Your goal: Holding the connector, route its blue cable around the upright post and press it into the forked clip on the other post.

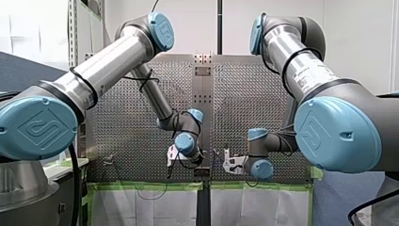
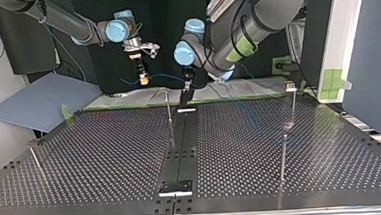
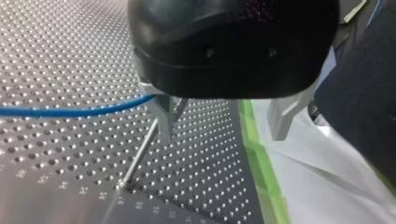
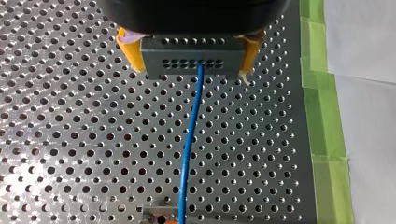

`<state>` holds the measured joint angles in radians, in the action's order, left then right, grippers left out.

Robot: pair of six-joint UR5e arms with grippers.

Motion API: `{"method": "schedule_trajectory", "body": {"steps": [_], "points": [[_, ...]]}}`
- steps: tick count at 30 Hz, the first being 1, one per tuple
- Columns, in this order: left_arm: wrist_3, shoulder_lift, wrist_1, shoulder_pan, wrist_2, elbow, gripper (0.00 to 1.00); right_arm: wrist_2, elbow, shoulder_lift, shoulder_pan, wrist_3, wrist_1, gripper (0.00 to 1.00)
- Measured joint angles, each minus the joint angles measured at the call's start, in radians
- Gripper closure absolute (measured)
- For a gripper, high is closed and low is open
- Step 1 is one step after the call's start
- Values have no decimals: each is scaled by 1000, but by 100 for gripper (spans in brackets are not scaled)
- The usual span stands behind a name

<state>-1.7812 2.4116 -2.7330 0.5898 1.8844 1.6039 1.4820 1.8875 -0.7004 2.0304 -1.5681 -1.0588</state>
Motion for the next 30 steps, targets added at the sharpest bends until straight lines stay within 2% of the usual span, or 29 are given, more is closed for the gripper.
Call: {"method": "schedule_trajectory", "body": {"steps": [1, 2, 3, 4, 5, 6, 8, 9, 11, 12, 13, 21, 26, 30], "points": [[0, 0, 2, 1, 1, 4, 0, 0, 0, 0, 0, 0, 0, 94], [0, 0, 5, 2, 2, 7, 11, 0, 0, 0, 0, 0, -1, 94], [0, 0, 10, 3, 4, 12, 11, 0, 0, 0, 0, 0, -1, 94], [0, 0, 13, 4, 6, 16, 19, 0, 0, 0, 0, 0, -1, 94], [0, 0, 17, 4, 10, 19, 33, 0, 0, 0, 0, 0, -1, 94], [0, 0, 22, 5, 17, 23, 33, 0, 0, 0, 0, 0, -1, 94], [-1, 0, 29, 6, 27, 28, 60, 0, 0, 0, 0, 0, 0, 94], [-2, 0, 32, 7, 33, 30, 60, 0, 0, 0, 0, 0, 1, 94], [-3, 0, 35, 9, 37, 31, 86, -1, 0, 0, 0, 0, 2, 94], [-3, 0, 37, 10, 39, 32, 86, -1, 0, 0, 0, 0, 2, 94], [-3, 0, 37, 12, 40, 32, 100, -1, 0, 0, 0, 0, 2, 94], [0, 0, 39, 26, 41, 32, 100, 0, 0, 0, -2, 0, 4, 94], [3, 0, 37, 42, 55, 32, 100, 0, 0, 0, -21, -2, 2, 94], [13, 0, 38, 63, 84, 32, 100, 0, -1, 0, -40, -5, 1, 94]]}}
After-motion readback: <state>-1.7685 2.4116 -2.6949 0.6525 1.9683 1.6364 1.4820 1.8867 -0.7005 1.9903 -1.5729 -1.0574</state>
